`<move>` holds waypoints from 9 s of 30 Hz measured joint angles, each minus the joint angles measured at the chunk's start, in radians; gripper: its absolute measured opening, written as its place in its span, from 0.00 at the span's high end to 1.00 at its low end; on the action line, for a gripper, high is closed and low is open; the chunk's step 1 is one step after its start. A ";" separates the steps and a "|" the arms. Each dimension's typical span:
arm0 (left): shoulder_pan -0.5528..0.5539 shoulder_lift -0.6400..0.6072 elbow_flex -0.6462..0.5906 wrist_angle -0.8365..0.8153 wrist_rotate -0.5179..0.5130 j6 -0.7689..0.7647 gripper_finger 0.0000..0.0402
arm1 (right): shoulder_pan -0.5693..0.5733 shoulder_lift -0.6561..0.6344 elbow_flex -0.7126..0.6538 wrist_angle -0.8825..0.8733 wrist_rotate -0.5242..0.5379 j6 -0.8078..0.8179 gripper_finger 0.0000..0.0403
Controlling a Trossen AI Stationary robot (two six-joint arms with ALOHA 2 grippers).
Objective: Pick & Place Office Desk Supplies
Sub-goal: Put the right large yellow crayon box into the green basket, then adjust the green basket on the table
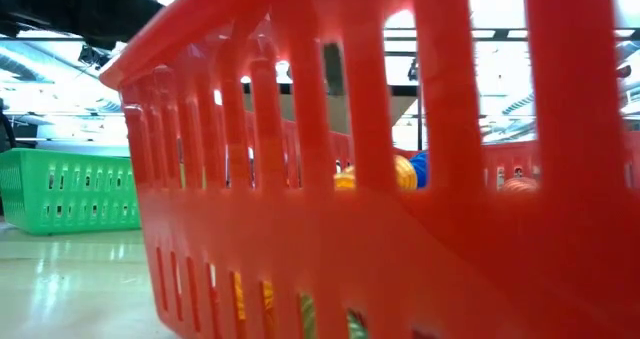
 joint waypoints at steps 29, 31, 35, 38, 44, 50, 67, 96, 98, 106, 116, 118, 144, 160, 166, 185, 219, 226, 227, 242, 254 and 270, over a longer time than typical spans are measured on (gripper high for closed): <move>-0.513 -0.309 0.000 -0.498 -0.530 -0.203 0.68 | -0.294 0.150 -0.083 0.796 -0.532 -0.662 1.00; -0.511 -0.309 0.000 -0.497 -0.538 -0.212 0.68 | -0.312 0.165 -0.083 0.816 -0.553 -0.690 1.00; -0.511 -0.309 0.000 -0.497 -0.613 -0.228 0.68 | -0.349 0.194 -0.083 0.854 -0.588 -0.717 1.00; -0.510 -0.309 0.000 -0.497 -0.668 -0.249 0.68 | -0.370 0.215 -0.083 0.901 -0.590 -0.755 1.00; -0.510 -0.309 0.000 -0.497 -0.668 -0.265 0.68 | -0.397 0.226 -0.040 0.901 -0.610 -0.785 1.00; -0.510 -0.308 0.000 -0.495 -0.669 -0.267 0.68 | -0.420 0.225 0.001 0.851 -0.659 -0.812 1.00; -0.512 -0.308 0.000 -0.498 -0.688 -0.263 0.68 | -0.406 0.513 0.300 0.732 -0.507 -1.100 1.00; -0.512 -0.307 0.000 -0.531 -0.687 -0.301 0.68 | -0.464 0.521 0.313 0.638 -0.395 -1.159 1.00; -0.512 -0.307 0.000 -0.531 -0.687 -0.302 0.68 | -0.465 0.521 0.313 0.639 -0.395 -1.160 1.00; -0.512 -0.307 0.000 -0.531 -0.680 -0.309 0.68 | -0.471 0.521 0.313 0.634 -0.413 -1.144 1.00; -0.512 -0.307 0.000 -0.532 -0.679 -0.319 0.68 | -0.472 0.521 0.313 0.633 -0.413 -1.125 0.94; -0.512 -0.307 0.000 -0.532 -0.679 -0.319 0.68 | -0.472 0.519 0.313 0.627 -0.413 -1.126 0.90; -0.512 -0.307 0.000 -0.532 -0.660 -0.323 0.68 | -0.362 0.517 0.312 0.551 -0.293 -1.070 0.98; -0.512 -0.307 0.000 -0.531 -0.660 -0.333 0.68 | -0.431 0.519 0.312 0.474 -0.478 -0.986 1.00; -0.512 -0.307 0.000 -0.531 -0.660 -0.333 0.68 | -0.434 0.521 0.352 0.343 -0.566 -0.968 1.00; -0.512 -0.307 0.000 -0.531 -0.660 -0.336 0.68 | -0.473 0.521 0.366 0.369 -0.710 -0.997 1.00; -0.512 -0.307 0.000 -0.531 -0.660 -0.334 0.68 | -0.343 0.525 0.366 0.365 -0.467 -0.946 1.00; -0.512 -0.307 0.000 -0.532 -0.628 -0.367 0.68 | -0.265 0.491 0.366 0.162 -0.307 -0.752 1.00; -0.512 -0.307 0.000 -0.532 -0.627 -0.377 0.68 | -0.256 0.481 0.366 0.131 -0.295 -0.706 1.00; -0.509 -0.199 0.000 -0.519 -0.610 -0.714 0.68 | -0.154 0.311 0.367 -0.190 -0.140 -0.147 1.00; -0.442 0.115 0.000 -0.100 -0.430 -0.847 0.96 | -0.128 0.292 0.367 -0.555 -0.110 0.286 1.00; -0.306 0.502 0.260 -0.272 -0.500 -1.133 1.00 | -0.124 0.293 0.366 -0.905 -0.003 0.650 1.00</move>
